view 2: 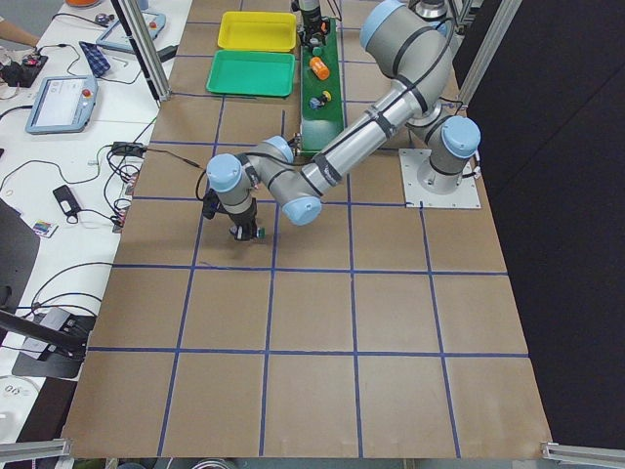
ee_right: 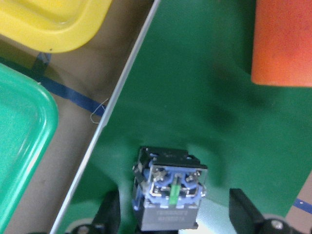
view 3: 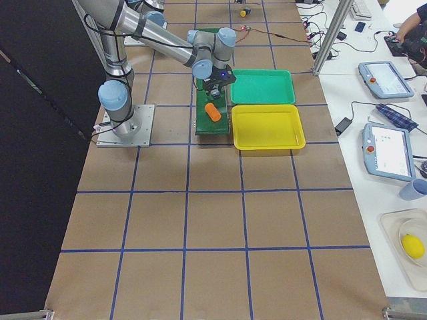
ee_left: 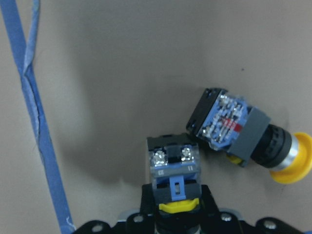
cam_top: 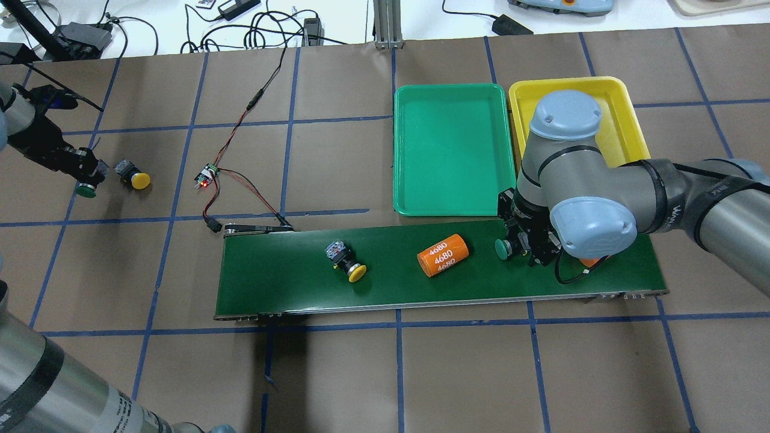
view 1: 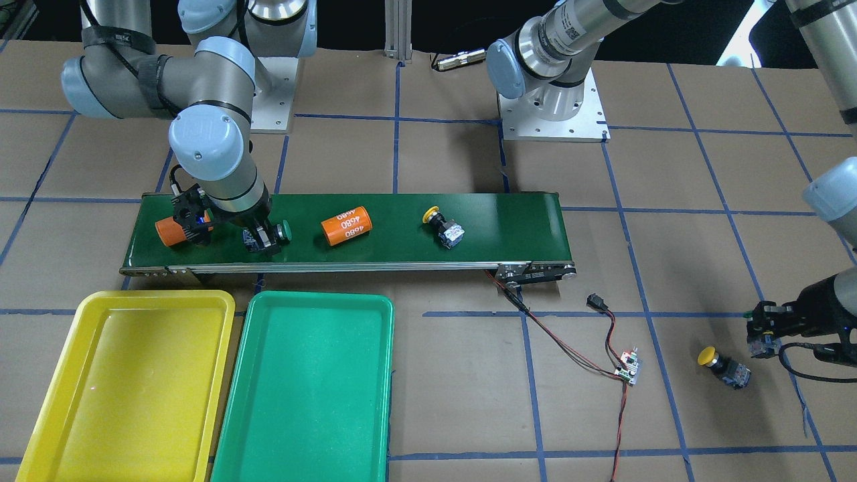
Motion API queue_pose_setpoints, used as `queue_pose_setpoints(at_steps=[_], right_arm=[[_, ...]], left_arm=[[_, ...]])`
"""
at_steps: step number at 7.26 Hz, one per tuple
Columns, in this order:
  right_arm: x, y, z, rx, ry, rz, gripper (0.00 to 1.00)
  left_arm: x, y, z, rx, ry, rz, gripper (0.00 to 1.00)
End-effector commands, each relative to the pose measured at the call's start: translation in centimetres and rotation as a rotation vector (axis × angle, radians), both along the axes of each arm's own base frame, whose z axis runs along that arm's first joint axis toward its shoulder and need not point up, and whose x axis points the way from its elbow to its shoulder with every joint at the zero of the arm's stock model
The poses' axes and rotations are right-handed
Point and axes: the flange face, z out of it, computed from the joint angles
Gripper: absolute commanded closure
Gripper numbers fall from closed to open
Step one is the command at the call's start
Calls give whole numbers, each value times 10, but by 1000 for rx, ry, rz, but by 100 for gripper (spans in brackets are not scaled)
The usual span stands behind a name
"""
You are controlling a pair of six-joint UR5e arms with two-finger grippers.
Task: Sort buttons by color to trays
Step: 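Carry green-cap button to green tray with right gripper while left picks button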
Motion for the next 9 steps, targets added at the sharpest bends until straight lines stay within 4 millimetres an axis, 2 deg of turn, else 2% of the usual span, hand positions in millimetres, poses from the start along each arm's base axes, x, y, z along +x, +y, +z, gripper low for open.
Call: queue_pose_setpoints(at_steps=[1,2,4,5,6,7,8,9], right_arm=[[-1,-8,12,-37,-7,47,100],[-3,-27,37,-81,3,54,100],[2,-64,89,-136,1,68,100],[4,-89,82,-152,-14,164,100],[5,-124,72,-232,-15,182,100],[7,-152,53,-233,-18,183,100],[8,-177,41,-237,-15,186,100],[10,-192,21,-217,-22,186,100]], left_arm=[[-125,29,66,6,-25,55,100],[-194,54,67,14,-17,90,100],[-316,121,53,48,-1,192,100],[-360,147,44,40,-4,153,100],[-386,164,24,12,-5,130,100],[-402,174,-2,-28,1,139,100],[-406,187,-17,-16,-3,123,100],[-408,196,-13,-23,1,117,96]])
